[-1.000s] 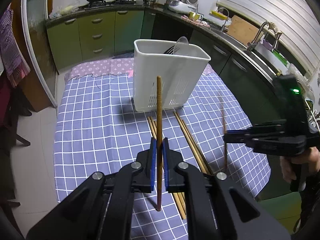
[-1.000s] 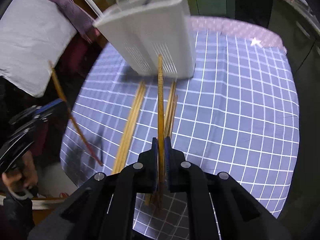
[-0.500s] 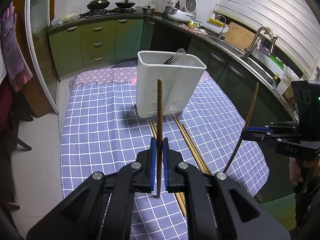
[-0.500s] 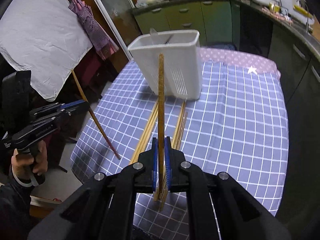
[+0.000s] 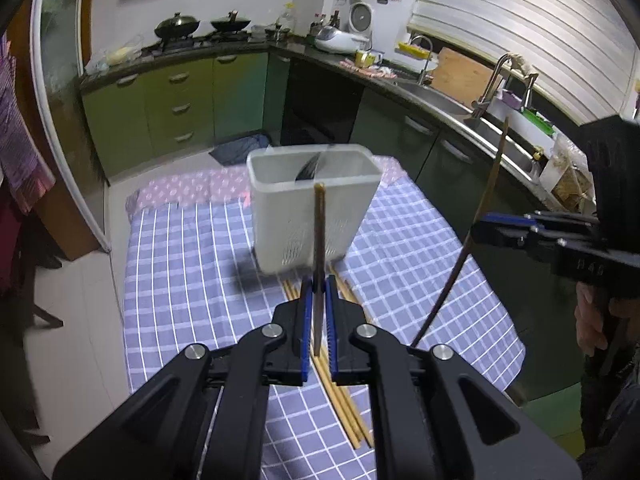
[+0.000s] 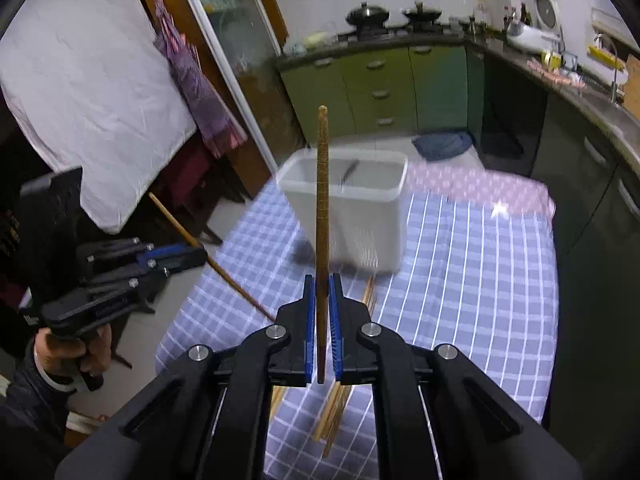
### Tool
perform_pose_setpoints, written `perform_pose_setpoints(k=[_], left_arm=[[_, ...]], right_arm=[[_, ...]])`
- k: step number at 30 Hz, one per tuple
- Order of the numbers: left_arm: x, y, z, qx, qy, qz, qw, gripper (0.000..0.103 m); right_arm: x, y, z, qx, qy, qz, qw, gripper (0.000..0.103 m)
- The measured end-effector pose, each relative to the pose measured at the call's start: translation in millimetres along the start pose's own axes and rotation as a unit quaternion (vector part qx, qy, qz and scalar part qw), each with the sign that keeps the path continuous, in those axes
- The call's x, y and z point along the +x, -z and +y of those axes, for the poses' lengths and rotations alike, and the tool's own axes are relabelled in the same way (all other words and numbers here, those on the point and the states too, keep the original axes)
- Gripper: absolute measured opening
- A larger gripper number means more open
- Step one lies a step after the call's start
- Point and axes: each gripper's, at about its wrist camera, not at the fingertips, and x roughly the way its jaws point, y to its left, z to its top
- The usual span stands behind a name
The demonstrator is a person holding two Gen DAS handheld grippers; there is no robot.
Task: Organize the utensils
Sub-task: 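Carry both chopsticks over the white holder and drop them in with both tools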
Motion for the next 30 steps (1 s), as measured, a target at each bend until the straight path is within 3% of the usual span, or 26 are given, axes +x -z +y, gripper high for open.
perform_pose_setpoints(k=[10,17,22,30], left_arm=[[-44,-85,-5,0.010,0.004,-0.056,0.9984,0.007],[-58,-135,-4,0.014,-0.033,-0.125,0.9915,0.007],[-15,-141,5,0.006,-0.050,-0.109,0.9928,0.007],[47,-124,16,-0.007,-0.053,-0.054,0.9971,0.007]], right_arm=[[-51,-72,-9,0.007,-0.005,-0.075,0.997,0.008],[-59,-118,-18,0.019,0.014,-0.133,0.991,0.008],[-17,-139,-31,0.030,0.044,-0.126,0.991,0.008],[48,-127,-41,0.025,0.070,-0.088,0.993,0.008]])
